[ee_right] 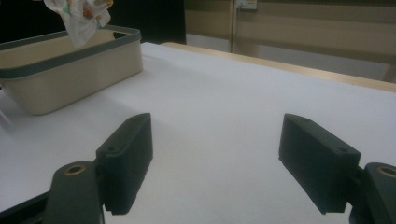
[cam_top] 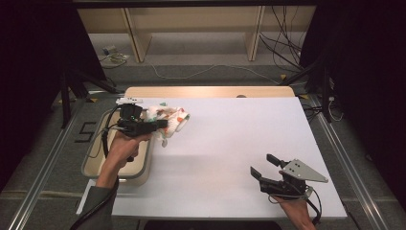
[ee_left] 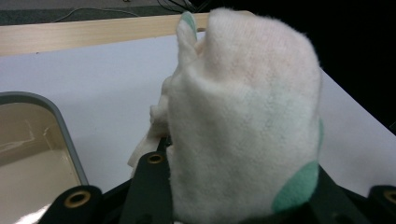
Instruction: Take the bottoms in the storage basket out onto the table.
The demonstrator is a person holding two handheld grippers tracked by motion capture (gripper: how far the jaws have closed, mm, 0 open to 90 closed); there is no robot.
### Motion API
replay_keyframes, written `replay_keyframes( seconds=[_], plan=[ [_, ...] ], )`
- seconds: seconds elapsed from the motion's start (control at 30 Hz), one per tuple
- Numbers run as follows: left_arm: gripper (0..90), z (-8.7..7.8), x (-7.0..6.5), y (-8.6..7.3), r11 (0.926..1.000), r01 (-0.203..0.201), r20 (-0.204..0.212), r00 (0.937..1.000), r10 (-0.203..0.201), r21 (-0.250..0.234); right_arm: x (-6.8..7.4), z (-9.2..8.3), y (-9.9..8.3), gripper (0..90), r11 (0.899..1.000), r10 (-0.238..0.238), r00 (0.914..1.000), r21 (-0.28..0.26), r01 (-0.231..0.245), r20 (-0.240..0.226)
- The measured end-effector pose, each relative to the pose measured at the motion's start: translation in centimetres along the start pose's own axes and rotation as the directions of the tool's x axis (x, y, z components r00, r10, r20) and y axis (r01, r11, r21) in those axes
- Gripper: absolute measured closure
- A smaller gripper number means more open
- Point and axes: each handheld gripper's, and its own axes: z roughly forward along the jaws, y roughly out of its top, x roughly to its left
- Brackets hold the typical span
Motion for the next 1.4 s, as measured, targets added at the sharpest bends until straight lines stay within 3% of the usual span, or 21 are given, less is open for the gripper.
replay_keyframes(
  seconds=[0.33,0.63,1.4],
  plan=[
    [67.0,0.9,-0.7,-0.1,1.0000,-0.008,0.004,1.0000,0.008,0.006,0.0,0.0,-0.1,27.0,1.000,0.003,1.0000,0.002,-0.003,0.005],
    [66.9,2.3,-1.7,0.0,0.9985,-0.039,0.003,0.9992,0.039,0.039,-0.1,0.0,-0.1,27.0,1.000,0.012,0.9999,0.003,-0.012,0.010],
    [66.4,6.9,-4.0,-0.1,0.9877,-0.100,0.020,0.9950,0.098,0.120,-0.2,0.1,-0.2,27.1,1.000,0.013,0.9999,0.005,-0.013,0.009]
  ],
)
